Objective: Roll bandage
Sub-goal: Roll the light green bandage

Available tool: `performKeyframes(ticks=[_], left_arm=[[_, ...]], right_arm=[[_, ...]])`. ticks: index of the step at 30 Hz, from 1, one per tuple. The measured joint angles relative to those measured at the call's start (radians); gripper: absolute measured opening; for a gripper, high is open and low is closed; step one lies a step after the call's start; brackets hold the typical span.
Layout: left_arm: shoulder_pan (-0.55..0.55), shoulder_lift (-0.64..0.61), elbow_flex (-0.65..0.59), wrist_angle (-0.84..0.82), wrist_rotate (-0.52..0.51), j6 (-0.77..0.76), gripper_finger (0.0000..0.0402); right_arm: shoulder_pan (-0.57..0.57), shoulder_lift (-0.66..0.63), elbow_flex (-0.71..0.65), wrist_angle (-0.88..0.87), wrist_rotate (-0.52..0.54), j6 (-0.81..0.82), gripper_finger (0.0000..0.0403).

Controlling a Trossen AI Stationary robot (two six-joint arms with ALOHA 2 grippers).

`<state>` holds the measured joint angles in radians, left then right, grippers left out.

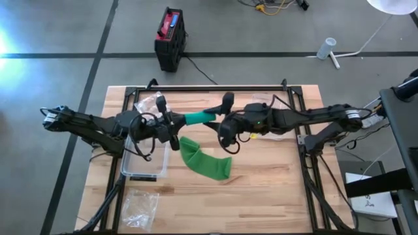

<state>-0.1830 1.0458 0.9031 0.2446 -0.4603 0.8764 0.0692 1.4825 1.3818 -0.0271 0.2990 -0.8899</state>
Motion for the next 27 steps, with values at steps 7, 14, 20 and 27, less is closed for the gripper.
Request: performKeyframes(ticks=[7, 14, 20, 27], left_arm=[[0.000, 0.000, 0.000, 0.000, 0.000, -0.051, 0.0002], [0.000, 0.000, 0.000, 0.001, 0.000, -0.074, 0.0002], [-0.001, 0.000, 0.000, -0.001, 0.000, -0.078, 0.0003], [-0.001, 0.000, 0.007, -0.007, -0.002, -0.173, 0.0026]], right_arm=[[0.001, -0.014, -0.001, -0.034, 0.001, 0.019, 0.0196], [0.003, -0.021, -0.001, -0.023, -0.021, 0.022, 0.0185], [0.002, -0.014, -0.001, -0.017, -0.060, 0.051, 0.0163], [0.000, -0.016, -0.001, -0.020, -0.062, 0.092, 0.0077]])
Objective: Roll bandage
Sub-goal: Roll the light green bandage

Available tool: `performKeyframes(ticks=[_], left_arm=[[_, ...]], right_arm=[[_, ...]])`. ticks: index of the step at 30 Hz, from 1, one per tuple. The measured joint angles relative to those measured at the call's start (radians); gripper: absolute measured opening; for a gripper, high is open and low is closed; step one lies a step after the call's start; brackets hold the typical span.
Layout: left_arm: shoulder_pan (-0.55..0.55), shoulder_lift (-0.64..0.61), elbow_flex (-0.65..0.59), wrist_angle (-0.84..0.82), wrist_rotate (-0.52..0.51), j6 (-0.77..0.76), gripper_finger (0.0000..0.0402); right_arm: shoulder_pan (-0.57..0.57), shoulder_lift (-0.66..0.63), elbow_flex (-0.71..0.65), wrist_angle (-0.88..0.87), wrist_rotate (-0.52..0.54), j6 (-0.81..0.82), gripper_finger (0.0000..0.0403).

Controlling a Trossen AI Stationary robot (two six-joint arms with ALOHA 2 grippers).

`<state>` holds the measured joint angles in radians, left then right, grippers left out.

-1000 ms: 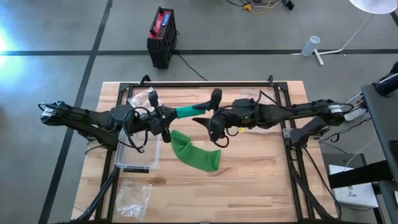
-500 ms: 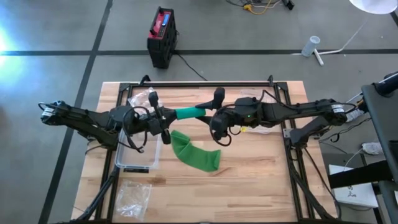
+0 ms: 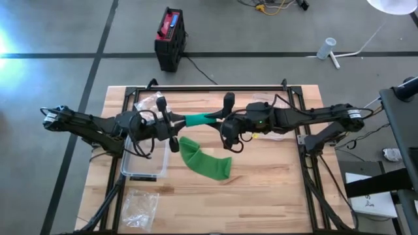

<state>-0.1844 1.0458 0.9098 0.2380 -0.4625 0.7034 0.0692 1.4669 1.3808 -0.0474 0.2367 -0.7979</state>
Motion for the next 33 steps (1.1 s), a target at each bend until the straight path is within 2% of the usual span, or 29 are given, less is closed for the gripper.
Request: performKeyframes(ticks=[3, 5, 8, 12, 14, 17, 21, 25, 33], left_arm=[[0.000, 0.000, 0.039, -0.077, 0.000, -0.065, 0.0045], [0.000, 0.000, 0.077, -0.171, 0.000, -0.106, 0.0060], [0.000, -0.001, 0.127, -0.274, 0.001, -0.153, 0.0085], [0.000, -0.002, 0.122, -0.282, 0.001, -0.174, 0.0115], [0.000, -0.001, 0.100, -0.273, 0.001, -0.172, 0.0127], [0.001, 0.000, 0.064, -0.211, 0.001, -0.171, 0.0137], [0.001, 0.000, 0.011, -0.099, 0.007, -0.172, 0.0142], [0.009, 0.008, -0.055, 0.076, 0.075, -0.193, 0.0140], [0.057, 0.015, -0.188, 0.321, 0.169, -0.344, 0.0148]], right_arm=[[0.000, -0.002, 0.000, 0.002, -0.001, 0.002, 0.0028], [0.003, -0.009, -0.001, -0.009, -0.001, 0.002, 0.0014], [0.003, -0.033, -0.002, -0.017, -0.001, 0.043, 0.0022], [0.003, -0.074, -0.002, -0.056, -0.020, 0.084, 0.0029], [0.004, -0.089, -0.002, -0.080, -0.075, 0.101, 0.0025], [0.007, -0.107, -0.002, -0.089, -0.139, 0.126, 0.0018], [0.007, -0.117, -0.002, -0.092, -0.139, 0.145, 0.0022], [0.007, -0.119, -0.002, -0.084, -0.132, 0.148, 0.0022], [0.007, -0.116, -0.002, -0.010, -0.132, 0.158, 0.0022]])
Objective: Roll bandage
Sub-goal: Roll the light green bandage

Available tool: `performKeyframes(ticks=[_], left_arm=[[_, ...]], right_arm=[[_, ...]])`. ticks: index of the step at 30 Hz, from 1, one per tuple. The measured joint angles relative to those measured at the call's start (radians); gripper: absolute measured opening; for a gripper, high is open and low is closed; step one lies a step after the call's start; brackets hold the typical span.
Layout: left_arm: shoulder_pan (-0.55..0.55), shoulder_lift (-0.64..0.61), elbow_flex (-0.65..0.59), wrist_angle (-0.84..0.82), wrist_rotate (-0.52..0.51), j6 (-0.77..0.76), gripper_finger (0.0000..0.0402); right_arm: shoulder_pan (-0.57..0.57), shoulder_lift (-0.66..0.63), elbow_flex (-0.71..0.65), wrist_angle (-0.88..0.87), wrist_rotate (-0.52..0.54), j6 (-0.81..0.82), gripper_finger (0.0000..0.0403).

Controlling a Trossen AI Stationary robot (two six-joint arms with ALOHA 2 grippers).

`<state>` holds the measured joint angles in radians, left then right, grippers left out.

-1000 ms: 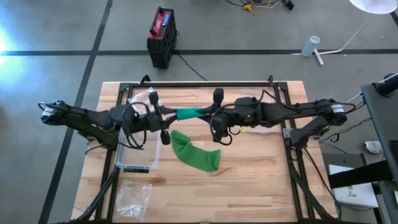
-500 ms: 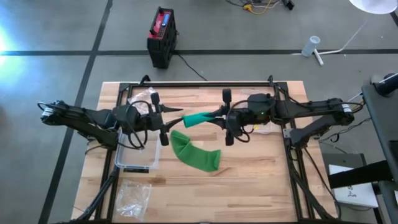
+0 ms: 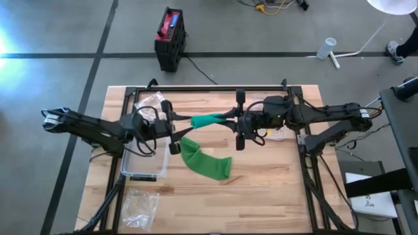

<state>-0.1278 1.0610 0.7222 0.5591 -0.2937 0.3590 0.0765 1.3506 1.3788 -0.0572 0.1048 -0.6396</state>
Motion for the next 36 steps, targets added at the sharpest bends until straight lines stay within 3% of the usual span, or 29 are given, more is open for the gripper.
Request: performKeyframes(ticks=[7, 15, 21, 30, 36], left_arm=[[0.038, 0.028, -0.088, 0.304, 0.091, -0.050, 0.0189], [0.050, 0.099, -0.047, 0.359, 0.124, -0.042, 0.0243], [0.072, 0.141, 0.011, 0.367, 0.121, -0.035, 0.0256], [0.080, 0.148, 0.010, 0.417, 0.120, -0.033, 0.0218], [0.082, 0.148, 0.016, 0.398, 0.120, -0.044, 0.0119]], right_arm=[[0.000, 0.012, 0.000, 0.040, 0.000, 0.034, 0.0019], [-0.002, 0.057, 0.000, 0.144, 0.080, 0.011, 0.0022], [-0.003, 0.078, 0.006, 0.160, 0.082, 0.019, 0.0022], [-0.003, 0.078, 0.006, 0.145, 0.082, 0.044, 0.0022], [-0.003, 0.078, 0.006, 0.149, 0.083, 0.055, 0.0023]])
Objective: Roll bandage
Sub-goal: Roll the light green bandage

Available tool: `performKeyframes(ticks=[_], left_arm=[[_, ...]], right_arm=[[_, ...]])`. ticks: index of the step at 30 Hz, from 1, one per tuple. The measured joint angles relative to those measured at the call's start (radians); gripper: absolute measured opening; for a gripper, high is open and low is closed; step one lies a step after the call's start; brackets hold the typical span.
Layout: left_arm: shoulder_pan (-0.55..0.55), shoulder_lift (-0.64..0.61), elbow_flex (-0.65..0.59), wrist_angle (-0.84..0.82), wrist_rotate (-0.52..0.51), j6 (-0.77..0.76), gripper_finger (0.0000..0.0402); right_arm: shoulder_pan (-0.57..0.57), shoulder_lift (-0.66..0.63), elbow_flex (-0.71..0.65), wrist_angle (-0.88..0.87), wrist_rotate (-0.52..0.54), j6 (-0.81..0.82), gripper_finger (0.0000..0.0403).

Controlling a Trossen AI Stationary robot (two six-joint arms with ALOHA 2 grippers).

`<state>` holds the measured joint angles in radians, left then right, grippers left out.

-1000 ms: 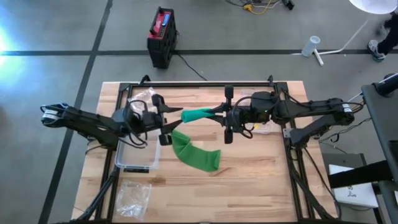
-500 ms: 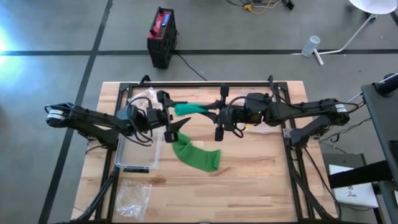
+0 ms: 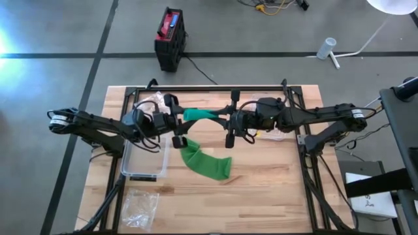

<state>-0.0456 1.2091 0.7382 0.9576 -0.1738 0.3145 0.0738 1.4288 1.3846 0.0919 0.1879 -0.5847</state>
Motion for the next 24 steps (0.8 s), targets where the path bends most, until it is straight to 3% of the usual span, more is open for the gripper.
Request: performKeyframes(ticks=[3, 5, 14, 20, 24], left_arm=[[0.000, 0.000, -0.003, -0.011, 0.000, -0.001, 0.0040], [0.003, 0.000, -0.003, -0.010, -0.002, 0.000, 0.0012], [0.003, 0.004, -0.033, -0.014, -0.075, -0.008, 0.0001], [-0.001, 0.009, -0.036, -0.011, -0.081, -0.014, 0.0001], [-0.003, 0.008, -0.037, -0.004, -0.061, -0.014, 0.0000]], right_arm=[[0.000, 0.000, 0.000, 0.006, -0.001, 0.010, 0.0023], [0.000, 0.000, 0.000, 0.008, -0.003, 0.016, 0.0023], [-0.001, -0.027, 0.016, 0.009, 0.003, 0.062, 0.0023], [-0.003, -0.026, 0.015, -0.018, 0.195, -0.062, 0.0023], [-0.008, -0.019, 0.008, -0.035, 0.225, -0.089, 0.0023]])
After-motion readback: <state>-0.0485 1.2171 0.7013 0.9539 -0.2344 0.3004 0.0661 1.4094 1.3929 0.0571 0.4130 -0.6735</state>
